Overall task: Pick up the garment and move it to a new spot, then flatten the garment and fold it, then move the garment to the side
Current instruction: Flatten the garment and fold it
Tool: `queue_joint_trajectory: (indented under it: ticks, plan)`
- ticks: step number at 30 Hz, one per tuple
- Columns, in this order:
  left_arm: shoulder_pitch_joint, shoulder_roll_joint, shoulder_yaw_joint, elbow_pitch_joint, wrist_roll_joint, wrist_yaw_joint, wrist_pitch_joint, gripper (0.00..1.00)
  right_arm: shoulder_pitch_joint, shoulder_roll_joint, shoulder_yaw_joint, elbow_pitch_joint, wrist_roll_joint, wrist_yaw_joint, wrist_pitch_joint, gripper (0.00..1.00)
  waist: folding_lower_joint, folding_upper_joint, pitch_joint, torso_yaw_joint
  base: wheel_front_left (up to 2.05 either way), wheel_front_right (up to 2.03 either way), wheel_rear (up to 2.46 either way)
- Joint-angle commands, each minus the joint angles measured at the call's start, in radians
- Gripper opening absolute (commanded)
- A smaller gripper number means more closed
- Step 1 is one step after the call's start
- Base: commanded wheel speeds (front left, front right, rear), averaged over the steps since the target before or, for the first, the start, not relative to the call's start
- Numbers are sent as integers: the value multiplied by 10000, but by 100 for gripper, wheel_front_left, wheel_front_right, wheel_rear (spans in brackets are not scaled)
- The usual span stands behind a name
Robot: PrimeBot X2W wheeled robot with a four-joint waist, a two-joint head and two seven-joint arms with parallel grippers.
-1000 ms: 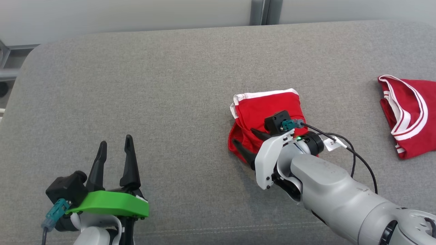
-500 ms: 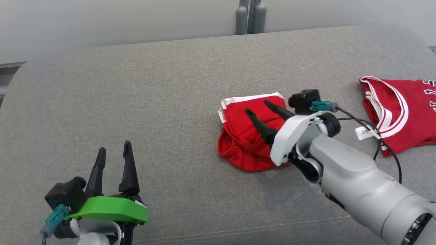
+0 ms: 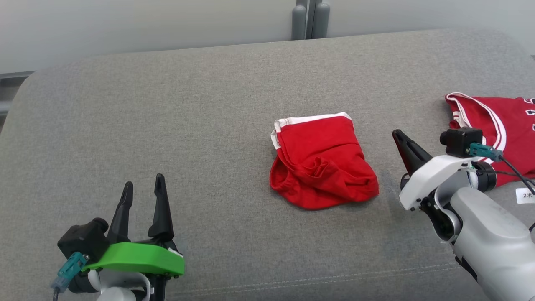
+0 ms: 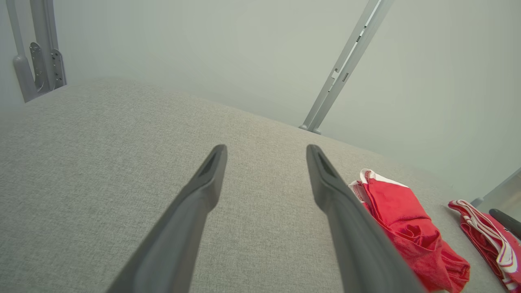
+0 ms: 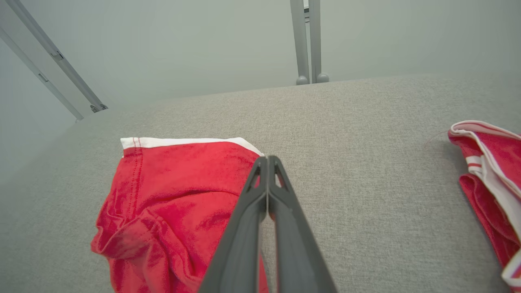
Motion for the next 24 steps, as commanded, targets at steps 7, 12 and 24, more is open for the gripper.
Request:
queue_joint_trajectory:
  ticks: [7,12,24]
  plan:
    - [-256,19,-31,45,55,3,-11,100,437,93,42,23,-1157,-7,-32,0,0,0,363,465,0,0,0]
    - [-354,-19,-40,94,81,-34,-62,100,363,281,222,249,-1922,-7,-31,0,0,0,536,804,0,0,0]
    - [-463,-106,-26,232,53,-99,-135,100,-12,755,1365,1249,-2296,-5,-5,0,0,0,741,1324,0,0,0]
